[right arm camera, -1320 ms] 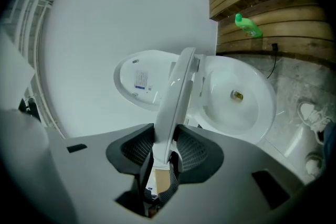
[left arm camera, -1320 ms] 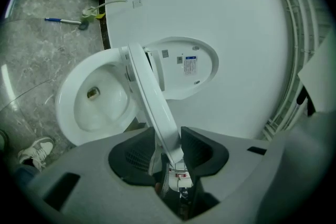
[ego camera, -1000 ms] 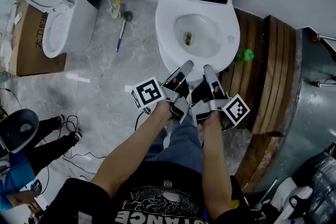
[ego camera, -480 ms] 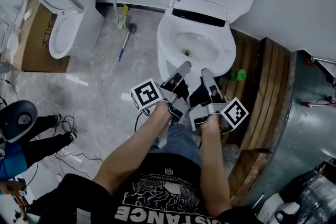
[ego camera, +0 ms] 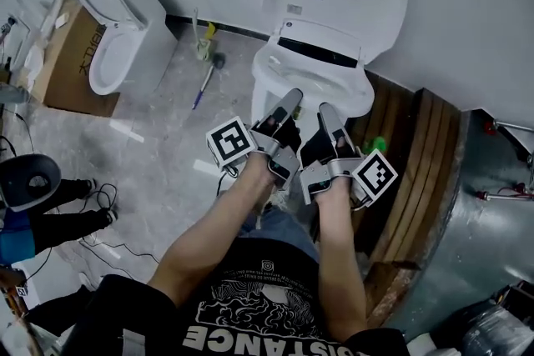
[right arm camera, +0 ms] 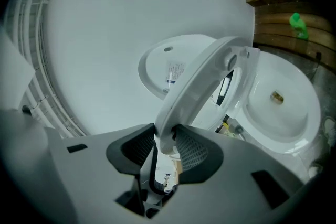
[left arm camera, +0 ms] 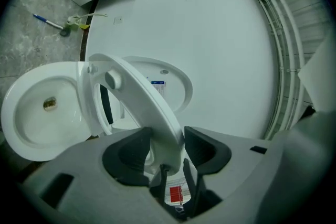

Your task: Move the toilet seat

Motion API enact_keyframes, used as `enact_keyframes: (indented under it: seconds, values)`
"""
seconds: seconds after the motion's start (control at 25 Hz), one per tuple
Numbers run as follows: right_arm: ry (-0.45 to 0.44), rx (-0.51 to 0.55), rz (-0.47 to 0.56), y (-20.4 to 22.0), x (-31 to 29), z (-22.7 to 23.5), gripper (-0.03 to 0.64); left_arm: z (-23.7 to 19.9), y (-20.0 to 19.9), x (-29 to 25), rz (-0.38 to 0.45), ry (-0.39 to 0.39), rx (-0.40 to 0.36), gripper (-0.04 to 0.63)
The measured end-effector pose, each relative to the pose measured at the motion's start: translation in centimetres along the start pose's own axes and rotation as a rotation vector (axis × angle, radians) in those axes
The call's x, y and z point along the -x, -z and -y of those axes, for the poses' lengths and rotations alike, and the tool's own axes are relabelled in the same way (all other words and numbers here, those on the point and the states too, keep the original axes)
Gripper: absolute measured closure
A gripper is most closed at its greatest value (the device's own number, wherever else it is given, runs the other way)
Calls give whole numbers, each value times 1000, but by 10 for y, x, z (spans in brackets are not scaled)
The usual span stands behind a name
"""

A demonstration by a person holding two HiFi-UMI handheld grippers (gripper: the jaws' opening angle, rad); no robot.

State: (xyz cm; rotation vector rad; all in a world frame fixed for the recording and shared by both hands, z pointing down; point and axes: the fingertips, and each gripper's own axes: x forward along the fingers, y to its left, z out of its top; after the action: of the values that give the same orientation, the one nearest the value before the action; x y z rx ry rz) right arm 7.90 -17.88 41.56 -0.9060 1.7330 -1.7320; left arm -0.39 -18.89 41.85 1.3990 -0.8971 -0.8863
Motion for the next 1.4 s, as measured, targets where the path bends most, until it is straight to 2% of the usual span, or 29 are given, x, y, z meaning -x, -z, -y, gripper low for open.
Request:
enact_keyframes:
  seconds: [0.44,0.76,0.92,1.0,1.16,1.4]
  values:
    - [-49,7,17,-13,-16,-51,479,51,-12,-15,10,77,-56,399]
    - [-113,-23,67,-17,-15,-80,477,82,-13,-17,-3,100,-50,403]
    - [-157,-11,81,-19,-15,-86,477,88,-12,-18,-14,153,-63,408]
    - [-165,-11,83,-32,-30,-89,477,91,-20,-35,-17,169,-61,411]
    - [-159,-26,85,-64,-68,-99,477,98,-42,-79,-19,148,-63,416]
    - [-195,-15,96,-91,-97,-114,477,110,-59,-115,-24,158,-102,428]
